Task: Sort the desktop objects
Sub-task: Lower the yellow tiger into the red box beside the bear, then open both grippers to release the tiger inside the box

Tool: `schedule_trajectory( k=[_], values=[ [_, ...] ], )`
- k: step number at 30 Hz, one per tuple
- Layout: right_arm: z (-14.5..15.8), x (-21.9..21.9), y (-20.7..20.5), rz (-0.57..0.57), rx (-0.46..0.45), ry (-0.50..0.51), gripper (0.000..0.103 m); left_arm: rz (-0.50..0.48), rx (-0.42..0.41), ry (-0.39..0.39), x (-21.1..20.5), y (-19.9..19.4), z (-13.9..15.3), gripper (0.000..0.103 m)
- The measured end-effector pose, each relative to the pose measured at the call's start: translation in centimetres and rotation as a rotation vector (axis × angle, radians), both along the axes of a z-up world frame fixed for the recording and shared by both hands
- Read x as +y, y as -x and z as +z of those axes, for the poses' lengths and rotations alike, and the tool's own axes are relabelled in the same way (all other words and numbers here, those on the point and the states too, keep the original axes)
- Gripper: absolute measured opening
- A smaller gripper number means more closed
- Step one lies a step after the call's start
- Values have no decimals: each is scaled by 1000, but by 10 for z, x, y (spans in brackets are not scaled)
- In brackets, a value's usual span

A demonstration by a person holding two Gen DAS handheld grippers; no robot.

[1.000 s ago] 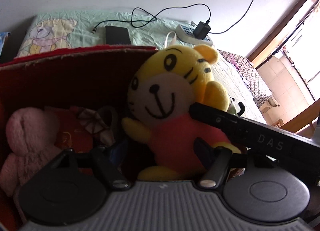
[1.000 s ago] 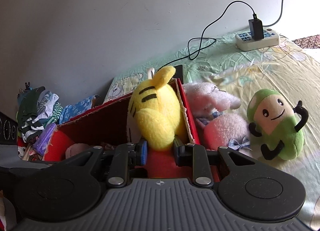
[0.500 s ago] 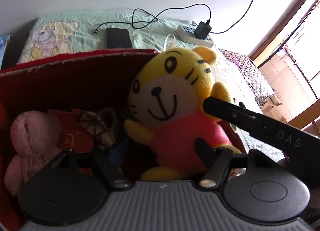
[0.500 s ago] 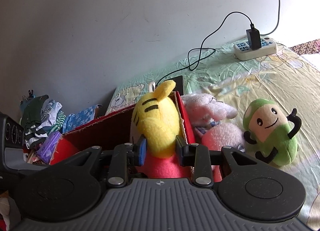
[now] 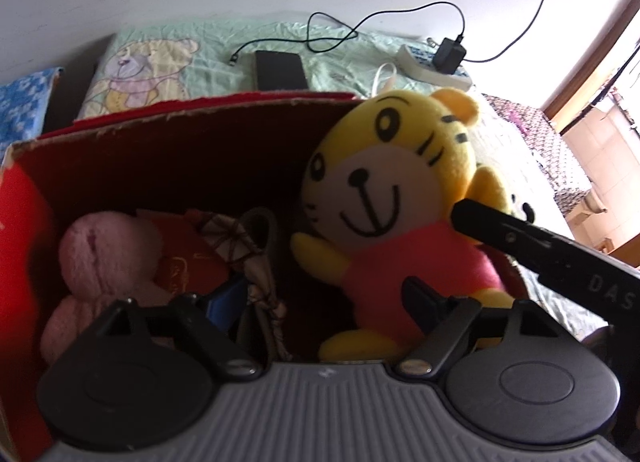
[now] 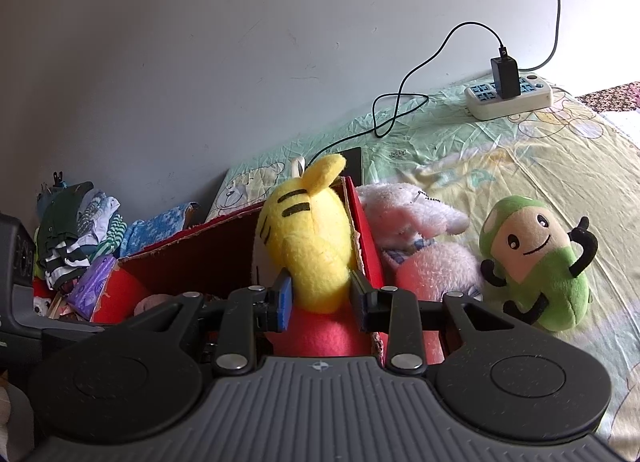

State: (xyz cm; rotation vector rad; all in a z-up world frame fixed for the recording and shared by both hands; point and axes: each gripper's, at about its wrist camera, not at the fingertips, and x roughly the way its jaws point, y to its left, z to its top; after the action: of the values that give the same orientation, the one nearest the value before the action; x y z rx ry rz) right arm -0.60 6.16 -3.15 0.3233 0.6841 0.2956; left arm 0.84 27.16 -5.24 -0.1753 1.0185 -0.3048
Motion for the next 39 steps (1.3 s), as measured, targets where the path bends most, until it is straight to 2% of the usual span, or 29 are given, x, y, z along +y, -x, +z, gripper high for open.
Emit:
schedule_trajectory(
  k=[13, 23, 39],
  values=[
    [4, -2, 7, 5, -19, -13, 34, 29, -7, -66, -12, 2, -2, 93],
    [3, 3, 13, 46, -8, 31, 34, 61, -18, -130, -15, 12, 4, 94],
    [6, -2, 31, 44, -36, 23, 34, 120, -65, -273, -25, 45, 24, 96]
  ],
)
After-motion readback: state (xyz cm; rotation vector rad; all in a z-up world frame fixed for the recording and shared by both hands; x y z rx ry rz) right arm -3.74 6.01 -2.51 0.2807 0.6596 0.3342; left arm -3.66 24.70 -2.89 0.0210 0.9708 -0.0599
